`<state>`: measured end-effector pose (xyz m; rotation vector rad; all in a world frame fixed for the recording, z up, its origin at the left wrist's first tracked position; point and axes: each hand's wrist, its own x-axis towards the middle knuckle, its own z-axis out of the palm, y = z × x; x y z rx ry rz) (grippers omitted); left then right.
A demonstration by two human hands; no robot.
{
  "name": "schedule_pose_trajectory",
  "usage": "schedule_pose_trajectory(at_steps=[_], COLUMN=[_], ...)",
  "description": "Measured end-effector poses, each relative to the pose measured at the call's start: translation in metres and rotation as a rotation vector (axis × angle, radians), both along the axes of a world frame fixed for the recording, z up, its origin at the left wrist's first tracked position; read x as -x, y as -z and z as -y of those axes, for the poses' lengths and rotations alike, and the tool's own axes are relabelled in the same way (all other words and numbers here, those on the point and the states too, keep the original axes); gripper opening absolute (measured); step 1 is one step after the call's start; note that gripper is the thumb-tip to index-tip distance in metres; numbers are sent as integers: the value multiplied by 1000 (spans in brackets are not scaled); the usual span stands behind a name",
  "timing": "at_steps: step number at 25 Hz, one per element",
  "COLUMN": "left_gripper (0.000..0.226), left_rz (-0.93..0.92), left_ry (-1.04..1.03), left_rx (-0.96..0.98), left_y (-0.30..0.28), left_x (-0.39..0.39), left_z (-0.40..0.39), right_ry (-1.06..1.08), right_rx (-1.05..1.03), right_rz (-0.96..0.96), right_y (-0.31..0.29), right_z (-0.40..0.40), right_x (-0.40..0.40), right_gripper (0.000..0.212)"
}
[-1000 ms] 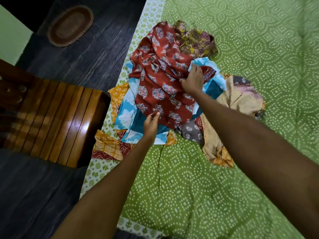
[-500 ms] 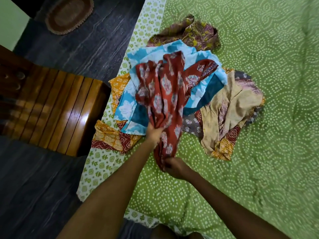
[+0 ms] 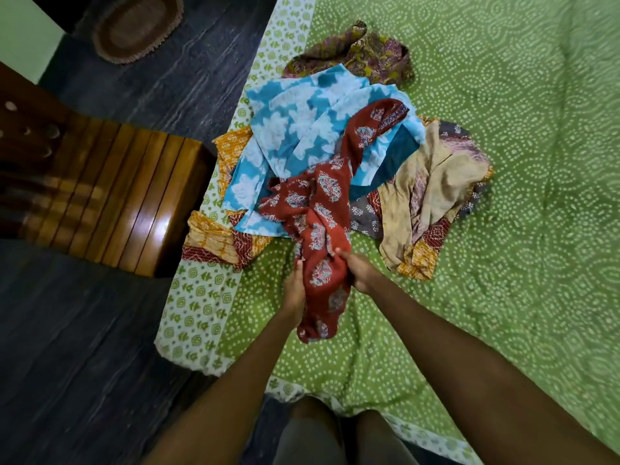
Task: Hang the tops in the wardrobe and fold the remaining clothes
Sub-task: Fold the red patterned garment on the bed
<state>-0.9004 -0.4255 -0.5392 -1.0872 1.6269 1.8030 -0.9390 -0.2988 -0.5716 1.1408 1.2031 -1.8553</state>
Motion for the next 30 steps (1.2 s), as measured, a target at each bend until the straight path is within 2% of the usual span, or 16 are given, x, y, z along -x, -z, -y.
schedule_pose_trajectory(at_steps=[3, 5, 7, 8, 10, 12, 13, 14, 15, 17, 19, 20, 22, 24, 28, 30], left_gripper=[52, 55, 55, 55, 55, 54, 52, 50, 48, 49, 45, 41, 41, 39, 33, 35], left_rz=[5, -73, -144, -181, -231, -282, -310, -322, -350, -450, -556, -615, -726, -816, -984, -1005], left_ry=[-206, -277, -296, -267, -187, -54, 27, 99, 171, 336, 494, 576, 743, 843, 838, 817], left_rx=[-59, -154, -195, -225, -303, -393, -416, -355, -291, -105, 15, 49, 118, 162, 235, 275], left_y=[-28, -60, -99, -113, -153, -191, -208, -228, -242, -269, -300, -316, -343, -368, -391, -399], left_x=[-7, -9, -5, 0, 3, 3, 3, 4, 6, 12, 16, 18, 24, 27, 42, 51], left_z=[16, 26, 35, 37, 32, 14, 2, -10, -20, -38, -54, -62, -76, -85, -82, -73], right_ry=[185, 278, 258, 168, -169, -665, -826, -881, -811, -476, -253, -218, -243, -291, -299, -194], right_rx=[-197, -188, -115, -94, -228, -487, -618, -724, -741, -603, -604, -616, -554, -477, -556, -509], right_rz=[-99, -147, -193, -219, -239, -261, -266, -298, -357, -492, -696, -828, -1037, -1122, -1110, -1123], right_y=[-33, -65, -97, -112, -140, -159, -166, -172, -187, -220, -260, -278, -314, -341, -375, -387], right_z=[-20, -49, -81, -94, -110, -113, -112, -111, -106, -97, -93, -93, -95, -100, -116, -126], right_x=[-9, -19, -39, -52, -80, -97, -103, -105, -106, -106, -101, -96, -86, -75, -54, -49], right_gripper=[23, 22, 14, 15, 20, 15, 15, 19, 21, 32, 68, 80, 91, 79, 13, 4])
